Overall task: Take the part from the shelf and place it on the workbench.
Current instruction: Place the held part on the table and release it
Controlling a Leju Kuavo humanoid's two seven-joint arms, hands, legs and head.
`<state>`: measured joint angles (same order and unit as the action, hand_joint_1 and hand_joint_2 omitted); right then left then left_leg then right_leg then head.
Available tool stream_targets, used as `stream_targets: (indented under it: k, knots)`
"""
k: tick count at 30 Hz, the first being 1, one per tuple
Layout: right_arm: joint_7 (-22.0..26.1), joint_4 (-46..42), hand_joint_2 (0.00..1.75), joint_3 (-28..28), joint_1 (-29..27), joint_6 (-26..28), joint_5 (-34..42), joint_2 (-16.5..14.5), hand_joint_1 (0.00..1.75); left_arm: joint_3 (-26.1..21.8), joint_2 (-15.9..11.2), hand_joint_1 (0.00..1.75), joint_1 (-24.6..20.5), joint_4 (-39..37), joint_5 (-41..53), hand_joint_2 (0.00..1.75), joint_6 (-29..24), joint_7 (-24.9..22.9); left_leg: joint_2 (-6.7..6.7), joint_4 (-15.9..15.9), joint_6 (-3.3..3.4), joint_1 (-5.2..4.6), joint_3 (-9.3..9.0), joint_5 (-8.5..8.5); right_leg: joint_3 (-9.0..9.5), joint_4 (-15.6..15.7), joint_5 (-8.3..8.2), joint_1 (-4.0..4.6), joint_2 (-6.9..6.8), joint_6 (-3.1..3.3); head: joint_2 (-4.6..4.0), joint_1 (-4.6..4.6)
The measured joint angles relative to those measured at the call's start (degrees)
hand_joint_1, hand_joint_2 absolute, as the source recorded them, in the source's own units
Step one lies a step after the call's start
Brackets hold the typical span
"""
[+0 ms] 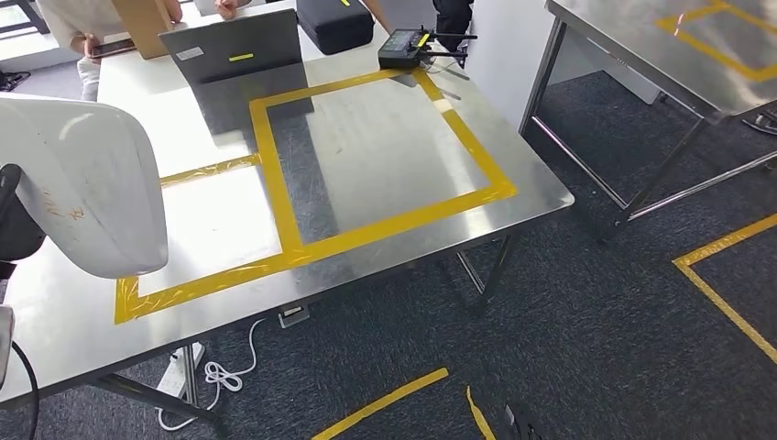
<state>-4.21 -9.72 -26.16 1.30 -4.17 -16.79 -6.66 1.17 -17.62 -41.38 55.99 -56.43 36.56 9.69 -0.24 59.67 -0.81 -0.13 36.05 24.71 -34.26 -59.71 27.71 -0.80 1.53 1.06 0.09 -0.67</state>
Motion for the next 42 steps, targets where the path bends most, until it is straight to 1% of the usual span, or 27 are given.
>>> stream_targets:
  k: [3,4,5,7,8,9,10,12,13,14,18,19,21,23,24,25,27,28,29,31,34,36,38,39,40,41,42]
  knots:
    - [-0.09,-0.01,0.0,-0.15,0.0,0.02,0.09,0.02,0.0,0.08,0.02,1.75,-0.1,0.05,0.03,1.75,-0.02,-0.17,0.16,-1.38,0.46,0.3,-0.77,0.53,-0.16,-0.27,0.56,0.05,-0.23,-0.98,0.0,-0.02]
    - [-0.08,-0.02,0.0,-0.19,0.05,0.02,0.1,0.03,0.0,0.09,0.03,1.75,-0.2,0.05,0.04,1.75,-0.03,-0.21,0.25,-1.78,0.68,0.5,-1.21,0.59,-0.84,-1.81,1.35,0.12,-0.45,-1.3,0.0,-0.15]
    - [-0.07,-0.02,0.0,-0.21,0.11,0.03,0.13,0.04,0.0,0.1,0.05,1.75,-0.29,0.04,0.04,1.75,-0.05,-0.23,0.37,-2.02,0.92,0.66,-1.62,0.69,-2.25,-4.54,2.54,0.14,-0.7,-1.55,0.0,-0.3]
    - [-0.07,-0.02,0.0,-0.24,0.15,0.03,0.15,0.03,0.0,0.12,0.15,1.75,-0.42,-0.06,0.04,1.75,-0.07,-0.27,0.48,-1.99,1.26,0.62,-2.0,1.11,-6.68,-12.22,5.13,0.16,-0.96,-1.91,0.0,-0.58]
    - [-0.08,-0.03,0.0,-0.25,0.11,0.04,0.16,0.03,0.0,0.14,0.21,1.75,-0.41,-0.13,0.04,1.75,-0.08,-0.28,0.51,-1.9,1.29,0.61,-2.14,1.35,-8.57,-14.92,5.52,0.15,-1.02,-2.0,0.0,-0.65]
    - [-0.08,-0.03,0.0,-0.27,0.06,0.05,0.16,0.04,0.0,0.15,0.26,1.75,-0.39,-0.17,0.04,1.75,-0.08,-0.29,0.5,-1.8,1.25,0.61,-2.34,1.61,-9.55,-15.71,4.83,0.14,-1.08,-2.03,0.0,-0.73]
    - [-0.07,-0.03,0.0,-0.28,0.02,0.06,0.2,0.05,0.0,0.15,0.3,1.75,-0.4,-0.2,0.04,1.75,-0.08,-0.28,0.48,-1.69,1.13,0.62,-2.62,1.94,-9.27,-14.03,2.93,0.13,-1.16,-2.0,0.0,-0.81]
    - [0.01,-0.02,0.0,-0.31,0.01,0.06,0.33,0.08,0.0,0.16,0.36,1.75,-0.42,-0.23,0.04,1.75,-0.08,-0.25,0.47,-1.39,0.69,0.58,-3.31,2.79,-6.28,-6.54,-1.79,0.19,-1.39,-1.7,0.0,-0.92]
    - [0.06,-0.02,0.0,-0.32,0.01,0.06,0.39,0.1,0.0,0.16,0.38,1.75,-0.45,-0.28,0.05,1.75,-0.08,-0.2,0.44,-1.11,0.39,0.48,-3.52,3.23,-4.67,-3.07,-3.06,0.25,-1.45,-1.42,0.0,-0.93]
    - [0.08,-0.02,0.0,-0.33,0.02,0.06,0.43,0.1,0.0,0.16,0.41,1.75,-0.46,-0.34,0.08,1.75,-0.07,-0.11,0.43,-0.94,0.11,0.37,-3.61,3.53,-3.68,-1.08,-3.39,0.32,-1.48,-1.11,0.0,-0.92]
    - [0.14,-0.02,0.0,-0.38,0.01,0.15,0.42,0.09,0.0,0.33,0.49,1.75,-0.4,-0.41,0.45,1.75,-0.07,0.27,0.52,-0.82,-0.95,0.31,-3.75,4.35,-2.58,0.16,-2.41,0.33,-1.28,0.22,0.0,-0.74]
    - [0.17,-0.03,0.0,-0.39,0.02,0.17,0.42,0.09,0.0,0.36,0.49,1.75,-0.48,-0.38,0.55,1.75,-0.07,0.36,0.51,0.33,-1.22,0.37,-3.35,5.04,-2.18,0.47,-2.31,0.21,-1.26,0.51,0.0,-0.6]
    - [0.23,-0.03,0.0,-0.4,0.11,0.26,0.41,0.08,0.0,0.39,0.49,1.75,-0.59,-0.39,0.87,1.75,-0.1,0.52,0.44,5.94,-1.68,0.49,-0.73,7.44,-1.43,0.81,-2.03,0.1,-1.26,0.98,0.0,-0.25]
    - [0.25,-0.03,0.0,-0.4,0.16,0.32,0.37,0.08,0.0,0.41,0.49,1.75,-0.27,-0.48,1.14,1.75,-0.14,0.63,0.42,12.91,-1.97,0.58,3.39,9.33,-0.98,0.8,-1.65,0.11,-1.21,1.2,0.0,-0.15]
    - [0.25,-0.03,0.0,-0.4,0.14,0.32,0.35,0.08,0.0,0.42,0.49,1.75,0.02,-0.51,1.21,1.75,-0.16,0.67,0.42,14.29,-2.03,0.63,4.65,8.84,-0.73,0.76,-1.4,0.11,-1.16,1.21,0.0,-0.15]
    - [0.24,-0.03,0.0,-0.4,0.12,0.32,0.32,0.08,0.0,0.43,0.49,1.75,0.27,-0.51,1.22,1.75,-0.16,0.69,0.43,13.54,-2.02,0.68,4.9,7.19,-0.42,0.7,-1.13,0.09,-1.1,1.14,0.0,-0.15]
    - [0.23,-0.03,0.0,-0.4,0.08,0.32,0.27,0.08,0.0,0.44,0.48,1.75,0.46,-0.4,1.23,1.75,-0.16,0.75,0.43,6.98,-1.8,0.77,2.76,2.25,0.37,0.6,-0.48,0.06,-0.99,0.85,0.0,-0.14]
    - [0.25,-0.02,0.0,-0.4,0.11,0.32,0.25,0.08,0.0,0.45,0.47,1.75,0.49,-0.37,1.26,1.75,-0.16,0.76,0.39,3.77,-1.59,0.66,1.41,0.57,0.64,0.54,-0.21,0.11,-0.94,0.6,0.0,-0.06]
    - [0.25,-0.02,0.0,-0.41,0.17,0.32,0.22,0.08,0.0,0.46,0.46,1.75,0.51,-0.33,1.37,1.75,-0.17,0.75,0.36,1.26,-1.23,0.51,0.28,-0.03,0.71,0.51,-0.04,0.16,-0.9,0.31,0.0,0.02]
    - [0.25,-0.01,0.0,-0.42,0.24,0.32,0.16,0.08,0.0,0.48,0.46,1.75,0.71,-0.22,1.61,1.75,-0.19,0.7,0.27,-0.41,-0.53,0.18,-0.56,0.64,0.55,0.63,0.01,0.24,-0.88,-0.27,0.0,0.13]
    - [0.22,-0.03,0.0,-0.46,0.21,0.32,0.16,0.09,0.0,0.49,0.46,1.75,0.98,0.11,1.79,1.75,-0.21,0.61,0.21,-1.27,0.47,0.55,-1.19,1.05,0.08,-0.47,0.89,0.28,-1.09,-1.19,0.0,-0.21]
    - [0.22,-0.03,0.0,-0.52,0.27,0.31,0.27,0.09,0.0,0.49,0.51,1.75,0.9,0.17,1.83,1.75,-0.21,0.44,0.32,-1.5,1.16,0.67,-1.68,1.22,-2.8,-6.17,3.42,0.22,-1.23,-1.66,0.0,-0.56]
    - [0.19,-0.03,0.0,-0.61,0.26,0.31,0.39,0.08,0.0,0.49,0.6,1.75,0.92,0.12,1.84,1.75,-0.21,0.25,0.4,-1.39,1.58,0.56,-1.92,1.55,-7.34,-14.04,6.06,0.2,-1.26,-1.84,0.0,-0.77]
    - [0.17,-0.03,0.0,-0.68,0.21,0.32,0.42,0.09,0.0,0.49,0.64,1.75,0.97,0.07,1.84,1.75,-0.21,0.17,0.4,-1.32,1.63,0.52,-2.07,1.74,-8.88,-16.17,6.13,0.2,-1.27,-1.84,0.0,-0.81]
    - [0.16,-0.03,0.0,-0.73,0.16,0.32,0.42,0.09,0.0,0.49,0.67,1.75,1.01,0.02,1.84,1.75,-0.2,0.14,0.37,-1.25,1.59,0.5,-2.28,1.95,-9.22,-15.9,4.95,0.2,-1.27,-1.79,0.0,-0.85]
    - [0.16,-0.03,0.0,-0.76,0.13,0.32,0.42,0.1,0.0,0.49,0.68,1.75,1.01,-0.01,1.83,1.75,-0.18,0.11,0.33,-1.15,1.47,0.5,-2.56,2.2,-8.38,-13.34,2.83,0.2,-1.28,-1.66,0.0,-0.91]
    - [0.16,-0.03,0.0,-0.77,0.11,0.31,0.39,0.1,0.0,0.5,0.69,1.75,1.0,-0.03,1.82,1.75,-0.14,0.11,0.3,-1.02,1.29,0.5,-2.84,2.51,-6.65,-9.15,0.32,0.2,-1.32,-1.47,0.0,-0.97]
